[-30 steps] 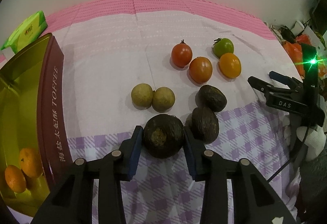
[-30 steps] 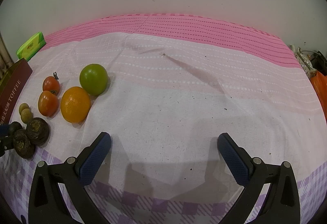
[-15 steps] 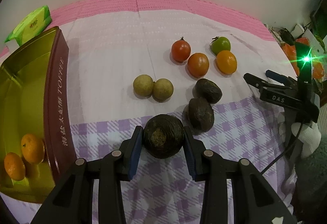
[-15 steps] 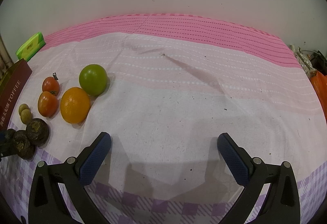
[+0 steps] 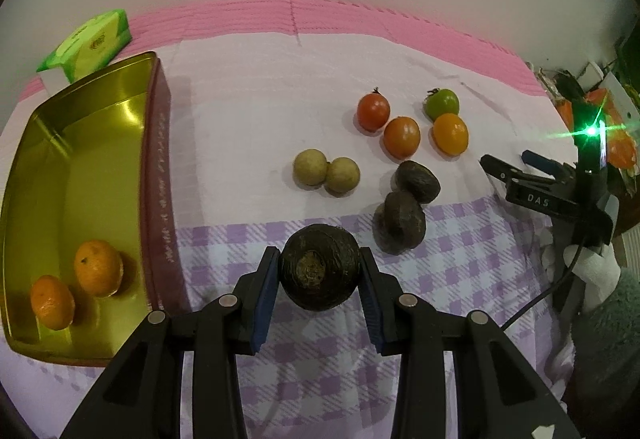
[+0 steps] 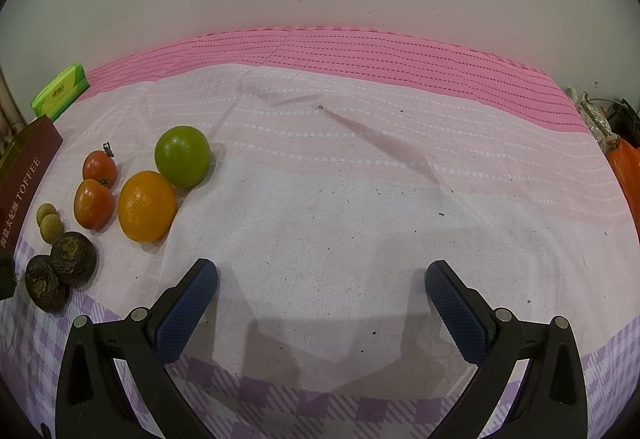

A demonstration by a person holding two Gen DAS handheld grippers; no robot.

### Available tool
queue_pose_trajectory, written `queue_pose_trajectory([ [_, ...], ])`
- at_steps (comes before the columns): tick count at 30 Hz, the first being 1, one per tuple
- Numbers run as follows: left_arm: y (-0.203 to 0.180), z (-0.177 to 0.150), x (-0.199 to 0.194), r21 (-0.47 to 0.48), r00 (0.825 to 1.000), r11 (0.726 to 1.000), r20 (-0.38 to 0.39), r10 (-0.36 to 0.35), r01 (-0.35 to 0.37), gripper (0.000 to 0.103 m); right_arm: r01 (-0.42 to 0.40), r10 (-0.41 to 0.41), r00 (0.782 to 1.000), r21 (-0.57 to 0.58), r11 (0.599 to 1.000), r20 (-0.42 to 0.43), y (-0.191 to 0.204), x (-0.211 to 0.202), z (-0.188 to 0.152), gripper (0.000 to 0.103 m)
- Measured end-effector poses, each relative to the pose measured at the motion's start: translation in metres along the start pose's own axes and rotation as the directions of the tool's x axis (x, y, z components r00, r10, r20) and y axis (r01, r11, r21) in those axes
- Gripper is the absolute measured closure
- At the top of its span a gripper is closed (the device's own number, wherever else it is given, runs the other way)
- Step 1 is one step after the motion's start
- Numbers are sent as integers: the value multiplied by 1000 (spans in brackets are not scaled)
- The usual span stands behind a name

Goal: Organize fruits

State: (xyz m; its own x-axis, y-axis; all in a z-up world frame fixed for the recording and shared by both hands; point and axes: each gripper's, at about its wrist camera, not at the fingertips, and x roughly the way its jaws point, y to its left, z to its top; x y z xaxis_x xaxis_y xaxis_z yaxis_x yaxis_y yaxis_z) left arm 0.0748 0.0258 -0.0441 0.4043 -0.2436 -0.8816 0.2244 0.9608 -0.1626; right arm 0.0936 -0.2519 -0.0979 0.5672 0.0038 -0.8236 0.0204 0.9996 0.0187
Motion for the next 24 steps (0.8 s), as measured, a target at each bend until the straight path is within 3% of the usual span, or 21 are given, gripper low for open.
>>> queue_pose_trajectory([
  [16,40,10,-31,-120,998,992,55,34,-27,68,0,0,1000,0,1000,0,-1,0,0,0],
  [24,75,21,-49,-178,990,980,99,105,-86,68,0,0,1000,0,1000,0,-1,0,0,0],
])
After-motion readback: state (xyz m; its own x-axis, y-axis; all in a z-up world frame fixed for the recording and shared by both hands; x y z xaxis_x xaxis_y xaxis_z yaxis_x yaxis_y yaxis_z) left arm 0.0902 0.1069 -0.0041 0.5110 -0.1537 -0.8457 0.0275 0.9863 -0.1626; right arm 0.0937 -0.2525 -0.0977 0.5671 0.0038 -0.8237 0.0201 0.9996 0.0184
